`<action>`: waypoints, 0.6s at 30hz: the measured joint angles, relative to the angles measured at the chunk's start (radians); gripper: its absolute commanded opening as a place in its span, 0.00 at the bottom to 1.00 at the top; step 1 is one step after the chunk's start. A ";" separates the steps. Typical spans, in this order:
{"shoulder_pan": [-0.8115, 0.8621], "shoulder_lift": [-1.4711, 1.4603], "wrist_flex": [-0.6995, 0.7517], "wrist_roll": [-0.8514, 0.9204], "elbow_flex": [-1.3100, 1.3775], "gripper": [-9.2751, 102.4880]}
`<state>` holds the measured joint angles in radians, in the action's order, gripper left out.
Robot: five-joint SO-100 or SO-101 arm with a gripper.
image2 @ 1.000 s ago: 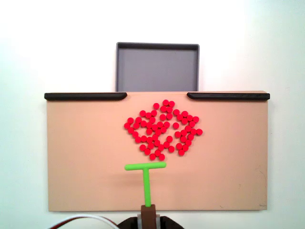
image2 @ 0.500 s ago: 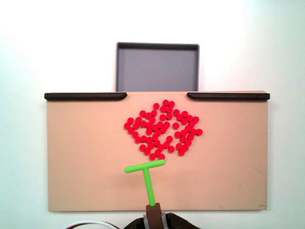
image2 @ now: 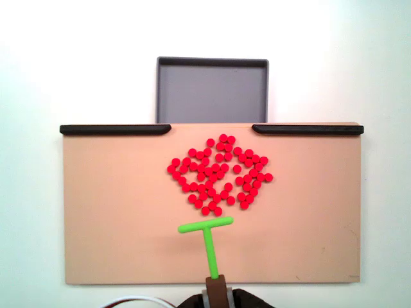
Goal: Push granules from left to the grey container
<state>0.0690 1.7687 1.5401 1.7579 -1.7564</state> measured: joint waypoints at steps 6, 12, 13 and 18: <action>0.000 0.000 0.000 -0.035 0.000 0.08; 0.000 0.000 0.000 -0.040 0.000 0.08; 0.000 0.000 0.000 -0.046 0.000 0.08; 0.000 0.000 0.000 -0.078 0.000 0.08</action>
<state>0.0690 1.7687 1.5401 1.6797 -1.7564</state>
